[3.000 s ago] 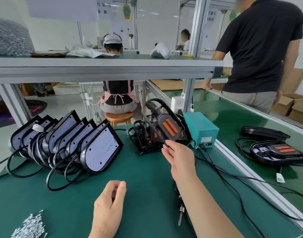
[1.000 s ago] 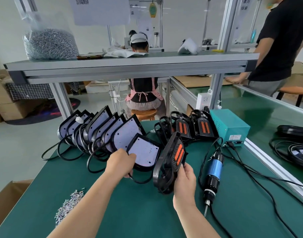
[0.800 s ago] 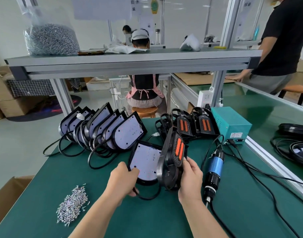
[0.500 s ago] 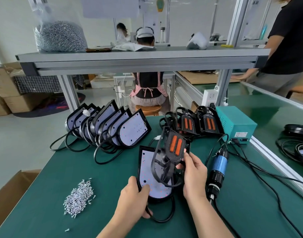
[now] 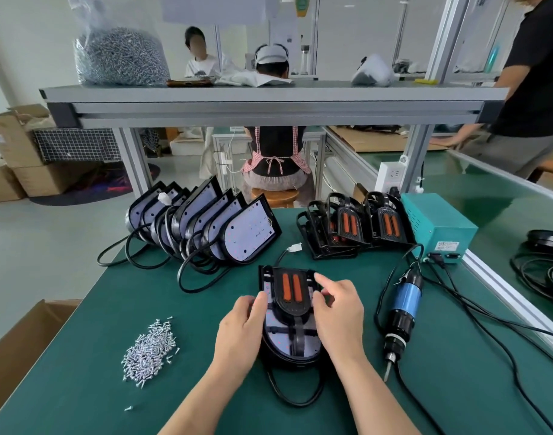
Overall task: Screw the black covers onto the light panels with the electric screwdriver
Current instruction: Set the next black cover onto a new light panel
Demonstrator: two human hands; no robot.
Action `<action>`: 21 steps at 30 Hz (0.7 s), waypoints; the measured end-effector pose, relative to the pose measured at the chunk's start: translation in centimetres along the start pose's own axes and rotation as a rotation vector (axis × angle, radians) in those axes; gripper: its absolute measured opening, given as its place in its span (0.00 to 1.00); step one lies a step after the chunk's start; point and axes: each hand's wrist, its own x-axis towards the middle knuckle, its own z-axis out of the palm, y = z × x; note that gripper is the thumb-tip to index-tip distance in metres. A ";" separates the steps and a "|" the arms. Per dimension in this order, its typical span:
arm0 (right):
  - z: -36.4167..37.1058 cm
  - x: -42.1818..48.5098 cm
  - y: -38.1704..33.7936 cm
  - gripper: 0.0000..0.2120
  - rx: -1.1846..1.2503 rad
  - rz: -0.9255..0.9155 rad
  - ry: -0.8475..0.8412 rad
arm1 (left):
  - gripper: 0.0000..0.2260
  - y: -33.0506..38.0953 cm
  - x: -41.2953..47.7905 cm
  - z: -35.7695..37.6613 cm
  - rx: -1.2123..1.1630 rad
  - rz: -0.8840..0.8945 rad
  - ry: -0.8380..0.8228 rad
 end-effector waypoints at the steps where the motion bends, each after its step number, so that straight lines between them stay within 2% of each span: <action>1: 0.0 -0.1 -0.1 0.16 -0.014 -0.021 -0.003 | 0.15 -0.1 0.5 0.2 0.003 -0.009 -0.014; 4: 0.0 -0.3 0.1 0.16 -0.006 -0.001 0.005 | 0.18 -0.2 1.5 0.7 0.014 -0.034 -0.024; 9: 0.0 -0.6 0.3 0.20 0.106 0.113 -0.076 | 0.08 -0.7 1.3 0.9 0.086 0.039 -0.027; 16: -0.5 -1.5 0.5 0.24 0.214 0.165 -0.082 | 0.15 -1.4 0.4 1.1 0.173 0.149 0.022; 21: -0.7 -1.7 0.4 0.25 0.275 0.199 -0.069 | 0.16 -1.8 0.5 1.3 0.169 0.183 0.043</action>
